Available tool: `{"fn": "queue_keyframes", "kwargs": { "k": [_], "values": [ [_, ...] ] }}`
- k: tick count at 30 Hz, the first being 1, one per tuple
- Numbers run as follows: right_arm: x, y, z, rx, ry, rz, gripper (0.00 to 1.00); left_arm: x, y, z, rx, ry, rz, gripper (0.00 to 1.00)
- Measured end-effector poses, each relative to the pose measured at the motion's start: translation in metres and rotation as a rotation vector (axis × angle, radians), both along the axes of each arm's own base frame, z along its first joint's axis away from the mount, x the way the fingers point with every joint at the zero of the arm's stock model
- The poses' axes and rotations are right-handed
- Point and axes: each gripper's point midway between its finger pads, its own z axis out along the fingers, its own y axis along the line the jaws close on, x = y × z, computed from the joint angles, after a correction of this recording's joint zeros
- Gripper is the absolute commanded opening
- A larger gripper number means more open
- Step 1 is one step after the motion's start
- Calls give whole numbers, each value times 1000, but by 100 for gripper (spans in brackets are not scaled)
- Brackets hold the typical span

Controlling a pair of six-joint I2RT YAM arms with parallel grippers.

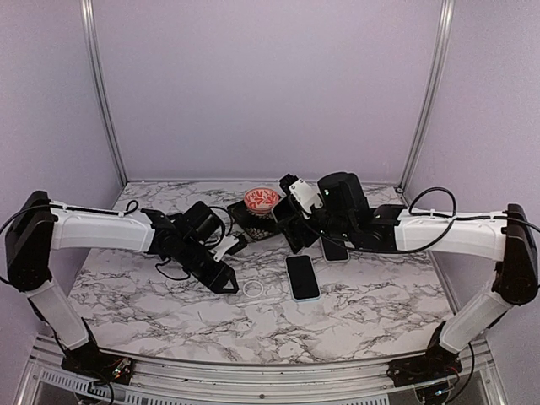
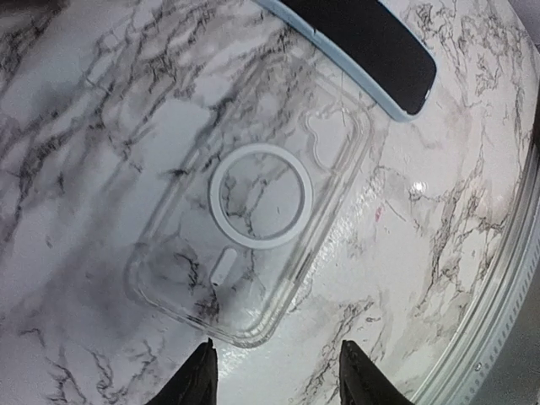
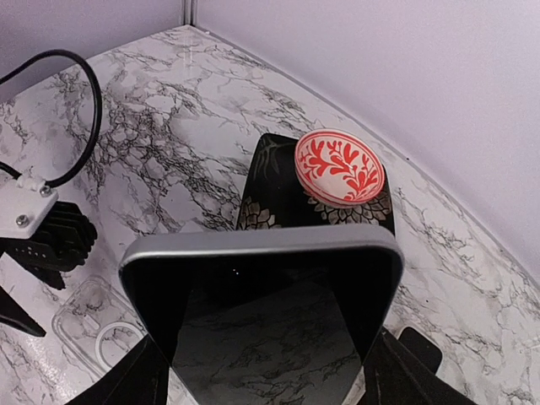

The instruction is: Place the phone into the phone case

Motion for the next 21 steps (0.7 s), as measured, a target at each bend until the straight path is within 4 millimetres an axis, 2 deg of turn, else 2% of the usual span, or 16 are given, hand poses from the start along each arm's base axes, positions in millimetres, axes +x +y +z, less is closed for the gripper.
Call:
{"fn": "queue_keyframes", "kwargs": {
  "k": [2,5,8,11,14,19,20,21],
  "values": [
    [0,-2,2,2,-3,-4,30,21,-7,14,6,-80,5,62],
    [0,-2,5,7,-8,-5,30,56,-24,18,38,-168,4,67],
    [0,-4,7,10,-11,-8,30,74,-29,-10,118,-191,-22,67],
    [0,-5,9,12,-14,-10,30,75,-19,-45,218,-175,-64,63],
    [0,-5,8,10,-13,-11,30,77,-22,-40,215,-191,-88,48],
    [0,-6,5,3,-9,-14,30,66,-20,-45,233,-174,-118,5],
    [0,-6,5,3,-9,-14,29,64,-20,-46,232,-170,-124,0],
    [0,-6,5,4,-9,-14,29,62,-20,-46,230,-166,-122,0]
  ]
}}
